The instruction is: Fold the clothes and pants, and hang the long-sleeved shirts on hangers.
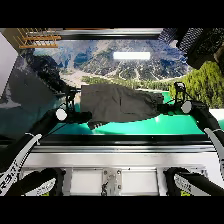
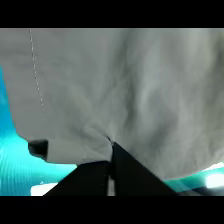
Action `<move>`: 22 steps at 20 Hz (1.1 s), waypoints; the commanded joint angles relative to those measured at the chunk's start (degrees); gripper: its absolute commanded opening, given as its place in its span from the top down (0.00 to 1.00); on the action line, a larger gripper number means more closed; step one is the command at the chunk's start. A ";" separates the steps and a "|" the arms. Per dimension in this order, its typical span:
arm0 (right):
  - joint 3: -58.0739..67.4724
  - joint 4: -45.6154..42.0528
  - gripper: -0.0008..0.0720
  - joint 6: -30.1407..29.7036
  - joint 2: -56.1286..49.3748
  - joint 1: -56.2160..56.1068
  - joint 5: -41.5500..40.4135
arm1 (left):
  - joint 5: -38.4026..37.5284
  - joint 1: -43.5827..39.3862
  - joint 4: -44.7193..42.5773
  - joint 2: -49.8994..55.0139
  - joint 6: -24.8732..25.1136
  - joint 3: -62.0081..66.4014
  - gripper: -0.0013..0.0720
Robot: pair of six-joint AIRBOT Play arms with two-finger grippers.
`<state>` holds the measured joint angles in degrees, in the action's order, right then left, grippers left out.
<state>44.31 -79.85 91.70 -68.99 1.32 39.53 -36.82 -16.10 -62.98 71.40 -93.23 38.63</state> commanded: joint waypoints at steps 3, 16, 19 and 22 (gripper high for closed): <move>2.95 4.68 0.17 -0.04 1.33 2.05 3.41 | -2.69 2.34 0.07 -7.19 -0.83 -0.15 0.30; 18.80 33.92 0.01 -29.44 -22.56 22.97 25.88 | -9.38 2.56 0.15 -18.53 -1.38 1.81 0.98; 23.04 35.21 0.01 -29.64 -29.70 21.09 25.90 | -9.18 -0.63 0.11 -11.76 -1.36 6.47 0.98; 25.03 36.61 0.01 -29.77 -33.16 18.03 26.03 | -9.29 -3.08 0.11 -4.76 -1.36 11.87 0.98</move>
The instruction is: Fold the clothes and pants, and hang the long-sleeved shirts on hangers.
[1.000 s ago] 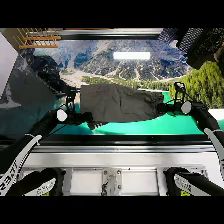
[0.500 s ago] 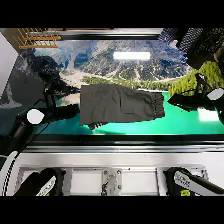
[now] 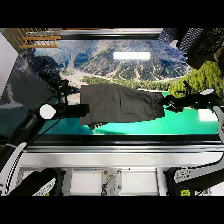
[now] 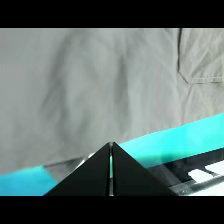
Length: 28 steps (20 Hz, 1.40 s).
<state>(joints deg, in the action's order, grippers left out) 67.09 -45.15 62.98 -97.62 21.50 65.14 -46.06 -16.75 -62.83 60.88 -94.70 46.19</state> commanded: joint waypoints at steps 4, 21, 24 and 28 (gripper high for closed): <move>2.32 4.44 0.20 -1.77 -5.68 -5.46 0.44 | -0.04 -5.20 -0.04 13.60 0.11 11.19 0.98; 17.62 -25.79 0.97 15.93 13.16 -5.29 27.58 | -0.44 -13.60 4.55 36.98 0.15 33.77 0.98; 21.22 -25.81 0.97 18.95 15.91 -9.11 29.97 | -0.50 -18.97 4.61 44.39 0.09 40.83 0.98; 25.88 -25.83 0.97 20.06 17.09 -16.06 32.83 | -2.56 -25.03 4.59 52.92 -0.02 50.21 0.98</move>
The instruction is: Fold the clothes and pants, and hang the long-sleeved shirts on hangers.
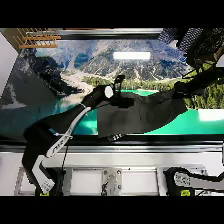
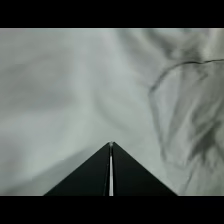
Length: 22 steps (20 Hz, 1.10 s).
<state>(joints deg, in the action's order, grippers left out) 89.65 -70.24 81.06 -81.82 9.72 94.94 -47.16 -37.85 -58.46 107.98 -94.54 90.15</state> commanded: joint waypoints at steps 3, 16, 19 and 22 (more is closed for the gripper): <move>5.35 -0.74 0.97 2.40 1.40 -9.40 3.02 | -4.83 -6.23 0.20 10.88 -1.60 12.20 0.98; 5.42 -3.08 0.97 6.05 1.38 -18.91 -1.29 | -15.28 6.88 -14.84 2.29 -1.95 14.43 0.98; 5.42 -3.08 0.97 9.51 0.87 -24.50 -4.13 | -17.49 14.38 -17.00 -3.15 -1.88 14.43 0.98; 5.40 -3.04 0.97 13.46 -1.53 -32.41 -8.33 | -18.49 21.66 -17.03 -8.20 -1.81 14.43 0.98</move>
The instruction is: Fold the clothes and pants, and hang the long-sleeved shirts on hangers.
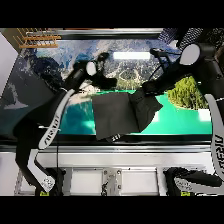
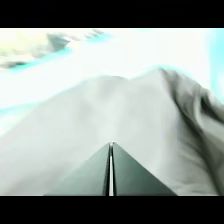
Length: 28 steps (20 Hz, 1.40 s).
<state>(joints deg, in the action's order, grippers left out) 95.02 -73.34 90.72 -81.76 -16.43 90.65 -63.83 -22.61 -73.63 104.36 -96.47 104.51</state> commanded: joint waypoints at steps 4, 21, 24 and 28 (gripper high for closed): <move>0.02 4.11 0.95 4.42 -8.22 -19.69 -15.78 | -3.82 13.62 -1.84 -9.90 0.50 0.07 0.98; -19.71 12.92 0.07 -12.76 -11.43 5.84 -24.74 | 9.03 10.43 -1.73 -35.23 0.66 -39.65 0.98; -21.70 25.11 0.07 -19.30 -16.31 10.91 -24.17 | 11.13 6.91 -1.68 -36.85 0.63 -44.00 0.98; -21.70 37.27 0.07 -25.86 -22.18 7.87 -24.20 | 12.28 3.61 -1.68 -36.85 0.61 -44.63 0.98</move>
<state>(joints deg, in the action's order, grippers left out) 74.08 -46.92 70.59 -100.29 -8.27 66.17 -53.28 -16.75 -75.29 68.07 -95.77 61.43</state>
